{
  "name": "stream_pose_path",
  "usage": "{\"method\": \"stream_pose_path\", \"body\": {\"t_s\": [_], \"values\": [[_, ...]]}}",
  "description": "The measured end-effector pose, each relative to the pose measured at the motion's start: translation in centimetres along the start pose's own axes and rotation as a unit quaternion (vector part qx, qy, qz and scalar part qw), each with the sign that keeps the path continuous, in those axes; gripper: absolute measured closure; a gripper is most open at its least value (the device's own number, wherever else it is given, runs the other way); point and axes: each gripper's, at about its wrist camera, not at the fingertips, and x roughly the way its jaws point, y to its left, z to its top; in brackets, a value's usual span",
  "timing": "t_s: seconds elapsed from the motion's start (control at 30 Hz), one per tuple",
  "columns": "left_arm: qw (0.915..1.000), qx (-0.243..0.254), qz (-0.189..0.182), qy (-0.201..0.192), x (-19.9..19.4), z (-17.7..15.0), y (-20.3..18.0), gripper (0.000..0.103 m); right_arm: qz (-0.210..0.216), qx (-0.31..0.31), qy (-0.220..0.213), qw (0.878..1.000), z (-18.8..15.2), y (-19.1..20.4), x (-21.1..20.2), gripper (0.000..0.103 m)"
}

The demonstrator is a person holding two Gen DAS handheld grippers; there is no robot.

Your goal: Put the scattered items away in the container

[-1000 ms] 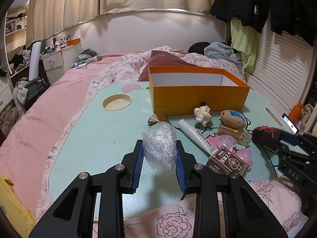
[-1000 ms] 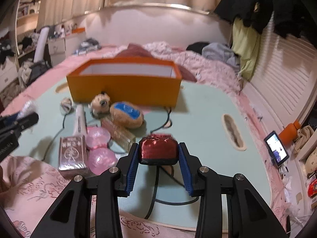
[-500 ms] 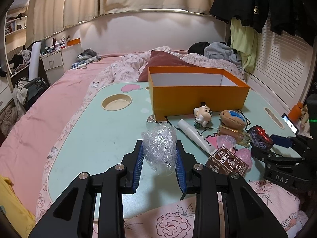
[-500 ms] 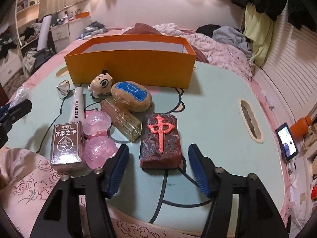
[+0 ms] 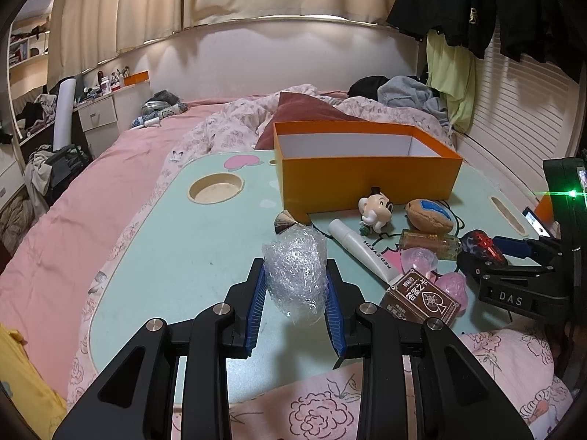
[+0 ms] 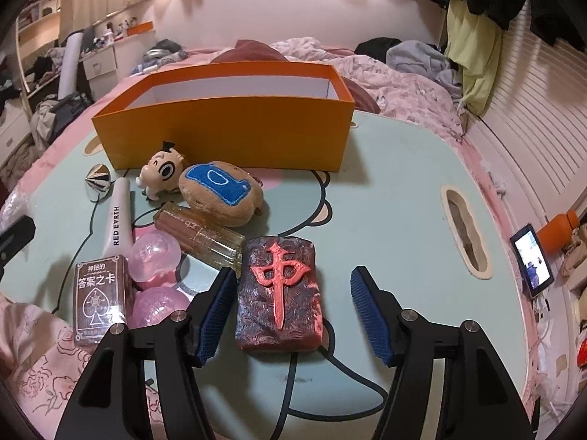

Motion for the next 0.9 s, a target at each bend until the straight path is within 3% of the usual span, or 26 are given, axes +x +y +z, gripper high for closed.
{"method": "stream_pose_path", "body": {"t_s": [0.23,0.27,0.33,0.37,0.9], "values": [[1.0000,0.002,0.000,0.002,0.0,0.0,0.0,0.071,0.004,-0.003,0.000,1.000,0.2,0.0,0.2,0.043],[1.0000,0.002,0.000,0.002,0.0,0.0,0.0,0.071,0.006,-0.004,-0.002,1.000,0.2,0.1,0.2,0.046],[1.0000,0.001,-0.001,0.003,0.0,0.0,0.0,0.071,0.010,-0.004,-0.007,1.000,0.1,0.1,0.1,0.063],[1.0000,0.001,-0.001,0.003,0.0,0.0,0.0,0.071,0.011,-0.004,-0.009,1.000,0.0,0.1,0.0,0.065],[1.0000,0.006,-0.002,0.001,0.0,0.0,-0.2,0.071,-0.012,-0.016,-0.081,0.997,-0.9,0.4,-3.0,0.065]]}}
